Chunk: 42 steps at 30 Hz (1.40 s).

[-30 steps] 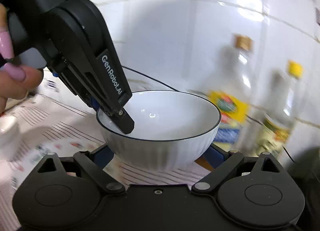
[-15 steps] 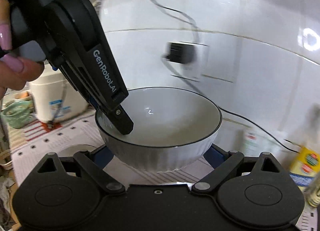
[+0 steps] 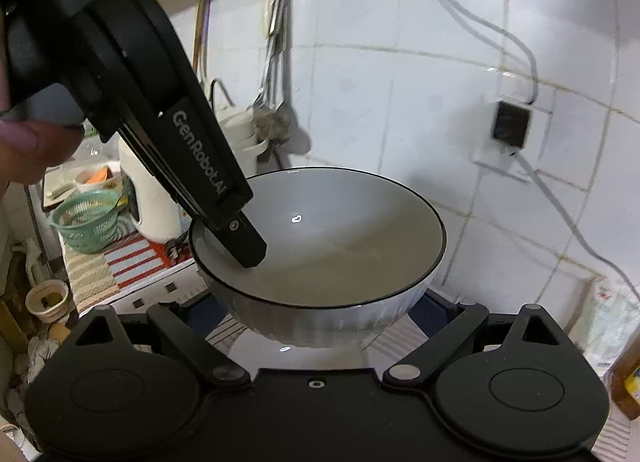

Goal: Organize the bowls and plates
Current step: 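Carry the third bowl onto the two stacked bowls, release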

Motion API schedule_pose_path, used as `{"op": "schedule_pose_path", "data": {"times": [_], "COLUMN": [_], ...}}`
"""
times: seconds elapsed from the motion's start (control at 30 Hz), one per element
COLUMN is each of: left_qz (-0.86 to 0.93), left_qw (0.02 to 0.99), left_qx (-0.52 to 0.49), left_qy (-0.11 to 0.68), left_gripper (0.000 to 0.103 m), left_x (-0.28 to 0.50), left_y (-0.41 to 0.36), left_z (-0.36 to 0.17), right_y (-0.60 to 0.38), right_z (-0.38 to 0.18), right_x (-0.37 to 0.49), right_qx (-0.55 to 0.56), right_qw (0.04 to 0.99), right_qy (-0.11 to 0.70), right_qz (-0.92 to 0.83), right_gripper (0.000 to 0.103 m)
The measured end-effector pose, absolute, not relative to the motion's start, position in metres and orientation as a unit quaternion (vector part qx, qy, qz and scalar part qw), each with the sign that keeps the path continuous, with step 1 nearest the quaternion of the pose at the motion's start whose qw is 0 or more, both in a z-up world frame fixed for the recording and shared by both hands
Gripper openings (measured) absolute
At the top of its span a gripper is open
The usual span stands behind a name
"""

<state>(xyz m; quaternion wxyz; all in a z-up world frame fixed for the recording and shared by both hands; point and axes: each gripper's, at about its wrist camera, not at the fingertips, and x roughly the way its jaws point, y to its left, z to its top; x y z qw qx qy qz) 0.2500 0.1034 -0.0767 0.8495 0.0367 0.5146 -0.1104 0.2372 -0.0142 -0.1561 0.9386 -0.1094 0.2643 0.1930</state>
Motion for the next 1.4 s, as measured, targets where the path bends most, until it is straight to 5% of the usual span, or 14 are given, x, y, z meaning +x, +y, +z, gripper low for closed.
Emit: {"op": "schedule_pose_path", "data": {"times": [0.63, 1.4], "left_qz": [-0.124, -0.124], "left_qw": [0.800, 0.782], "left_qx": [0.024, 0.023], "left_qy": [0.586, 0.610], "left_gripper": [0.013, 0.016], "left_x": [0.286, 0.299], "left_y": [0.122, 0.119], "left_z": [-0.160, -0.181], "right_y": [-0.015, 0.023], "right_z": [-0.210, -0.209], "right_x": [0.264, 0.279], "right_qx": [-0.044, -0.170], "right_qw": [0.893, 0.853], "right_qy": [0.393, 0.476], "right_qz": [0.214, 0.131], "right_gripper": [0.098, 0.097]}}
